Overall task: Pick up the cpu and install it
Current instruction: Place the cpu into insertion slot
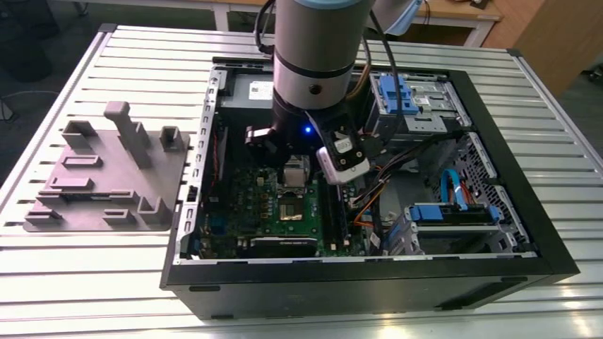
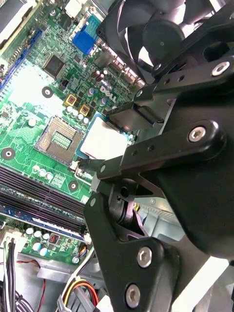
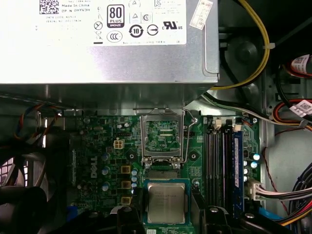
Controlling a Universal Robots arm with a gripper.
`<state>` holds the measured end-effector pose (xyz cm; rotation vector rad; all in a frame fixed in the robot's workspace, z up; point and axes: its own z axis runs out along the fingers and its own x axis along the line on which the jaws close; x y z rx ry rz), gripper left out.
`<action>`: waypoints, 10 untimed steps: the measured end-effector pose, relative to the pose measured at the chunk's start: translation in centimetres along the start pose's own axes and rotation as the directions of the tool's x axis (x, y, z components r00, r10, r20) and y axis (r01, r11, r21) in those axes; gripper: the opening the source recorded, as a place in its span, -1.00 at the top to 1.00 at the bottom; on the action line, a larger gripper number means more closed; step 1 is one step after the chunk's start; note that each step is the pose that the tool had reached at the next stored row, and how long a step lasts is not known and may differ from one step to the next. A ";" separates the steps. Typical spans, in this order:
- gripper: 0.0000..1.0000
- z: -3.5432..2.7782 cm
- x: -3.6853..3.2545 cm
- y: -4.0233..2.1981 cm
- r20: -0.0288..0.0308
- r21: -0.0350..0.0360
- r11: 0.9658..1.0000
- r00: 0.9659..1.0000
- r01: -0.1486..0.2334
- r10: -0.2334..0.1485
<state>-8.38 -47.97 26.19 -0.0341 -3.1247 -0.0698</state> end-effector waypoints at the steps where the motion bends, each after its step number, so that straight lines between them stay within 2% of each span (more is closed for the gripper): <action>1: 0.06 0.00 -0.01 0.00 0.000 0.000 1.000 1.000 0.000 0.000; 7: 0.06 0.04 -0.06 0.01 0.000 0.000 1.000 1.000 0.000 0.000; 10: 0.06 0.39 -0.06 -0.02 0.000 0.000 1.000 1.000 0.000 0.000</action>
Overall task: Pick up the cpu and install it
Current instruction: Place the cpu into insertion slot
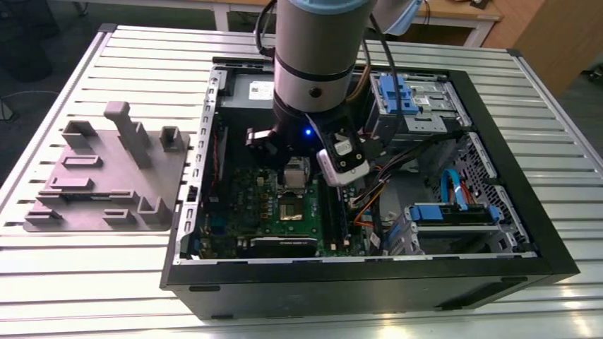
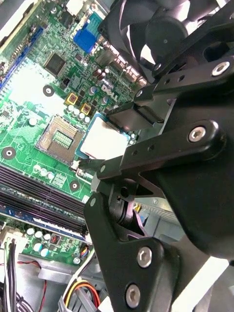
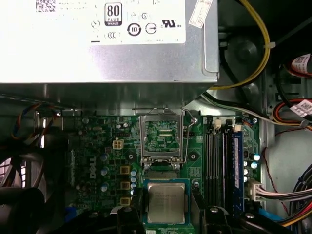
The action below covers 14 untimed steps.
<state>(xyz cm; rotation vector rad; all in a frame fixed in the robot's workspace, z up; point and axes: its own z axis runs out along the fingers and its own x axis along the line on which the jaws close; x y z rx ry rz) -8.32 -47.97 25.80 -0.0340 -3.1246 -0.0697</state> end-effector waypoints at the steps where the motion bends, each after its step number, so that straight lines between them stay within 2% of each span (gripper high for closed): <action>1: 0.06 0.13 -0.01 -0.03 0.000 0.000 1.000 1.000 0.002 -0.002; 14: 0.06 1.32 -0.17 -0.62 0.000 0.000 1.000 1.000 0.006 -0.006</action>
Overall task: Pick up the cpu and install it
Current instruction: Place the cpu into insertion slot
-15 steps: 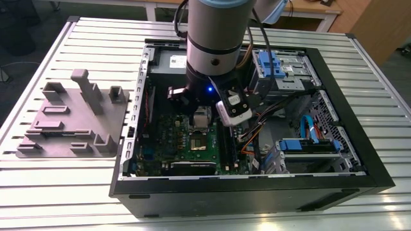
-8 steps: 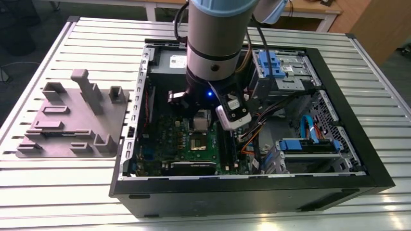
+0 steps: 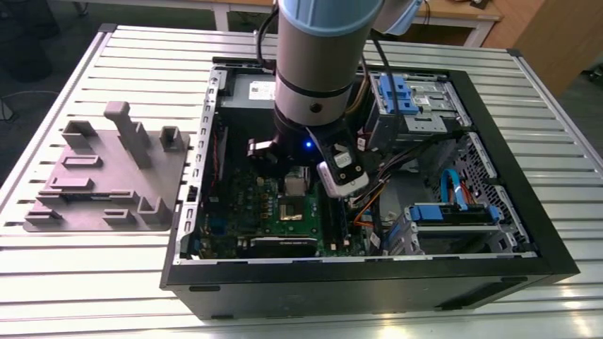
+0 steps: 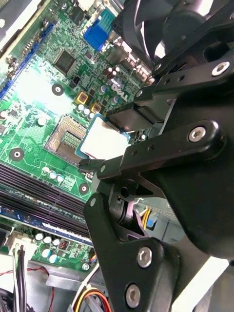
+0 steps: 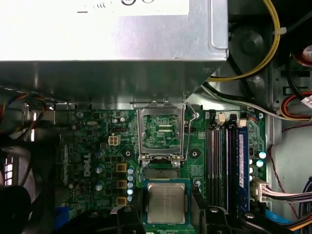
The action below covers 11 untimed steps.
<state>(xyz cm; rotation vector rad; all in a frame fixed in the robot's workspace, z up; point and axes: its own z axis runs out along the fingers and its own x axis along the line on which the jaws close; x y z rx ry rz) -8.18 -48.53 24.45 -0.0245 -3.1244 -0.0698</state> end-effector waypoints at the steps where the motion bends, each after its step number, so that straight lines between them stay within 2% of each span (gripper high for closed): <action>1: 0.06 0.08 -0.01 -0.01 0.000 0.000 1.000 1.000 0.000 0.000; 5: 0.06 0.17 -0.01 -0.03 0.000 0.000 1.000 1.000 0.000 0.000; 7: 0.06 0.51 -0.02 -0.04 0.000 0.000 1.000 1.000 0.000 0.000; 11: 0.06 0.52 -0.02 -0.05 0.000 0.000 1.000 1.000 0.000 0.000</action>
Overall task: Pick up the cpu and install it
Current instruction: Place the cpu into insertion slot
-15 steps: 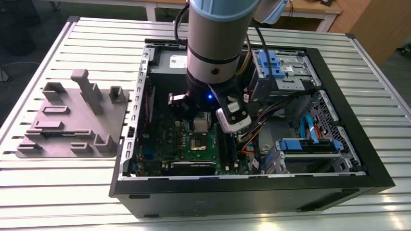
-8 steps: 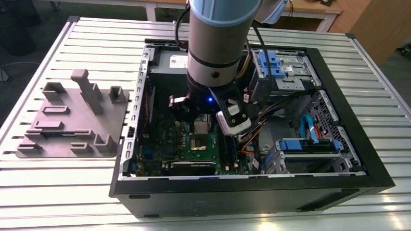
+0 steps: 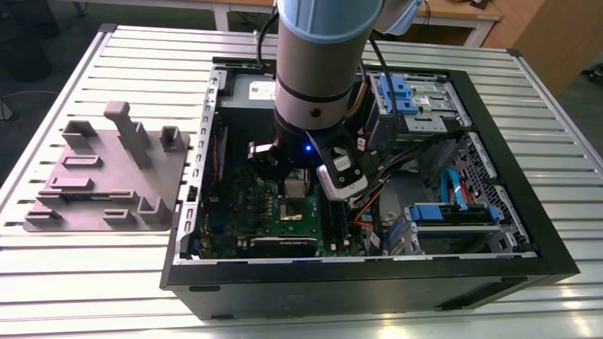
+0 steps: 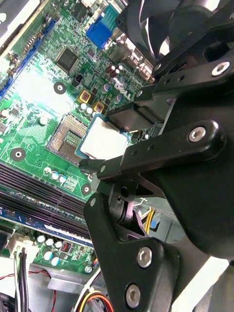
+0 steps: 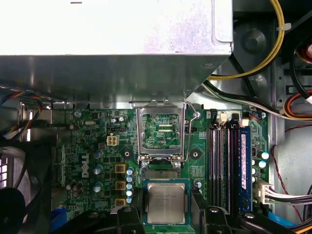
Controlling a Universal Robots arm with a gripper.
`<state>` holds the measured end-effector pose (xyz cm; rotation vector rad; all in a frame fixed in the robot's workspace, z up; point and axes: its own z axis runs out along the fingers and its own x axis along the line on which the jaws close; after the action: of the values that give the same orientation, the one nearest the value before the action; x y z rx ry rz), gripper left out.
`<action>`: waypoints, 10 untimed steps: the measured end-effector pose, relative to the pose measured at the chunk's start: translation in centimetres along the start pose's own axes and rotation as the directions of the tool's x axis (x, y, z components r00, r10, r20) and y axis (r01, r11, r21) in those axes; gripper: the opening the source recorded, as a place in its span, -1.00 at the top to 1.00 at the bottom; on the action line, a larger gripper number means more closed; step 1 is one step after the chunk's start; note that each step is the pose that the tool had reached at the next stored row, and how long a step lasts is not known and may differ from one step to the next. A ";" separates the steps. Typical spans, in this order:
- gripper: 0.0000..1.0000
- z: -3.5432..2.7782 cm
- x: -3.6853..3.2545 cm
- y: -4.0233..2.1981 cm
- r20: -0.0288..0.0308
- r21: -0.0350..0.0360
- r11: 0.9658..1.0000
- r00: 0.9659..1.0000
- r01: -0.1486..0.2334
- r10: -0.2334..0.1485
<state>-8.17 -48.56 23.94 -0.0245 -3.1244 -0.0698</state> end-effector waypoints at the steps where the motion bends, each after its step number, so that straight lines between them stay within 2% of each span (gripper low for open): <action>1: 0.06 0.01 0.00 0.00 0.000 0.000 1.000 1.000 0.000 0.000; 5: 0.06 0.11 0.00 -0.03 0.000 0.000 1.000 1.000 0.000 0.000; 10: 0.06 0.33 -0.01 -0.38 0.000 0.000 1.000 1.000 0.000 0.000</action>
<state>-8.17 -48.92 23.59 -0.0247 -3.1245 -0.0698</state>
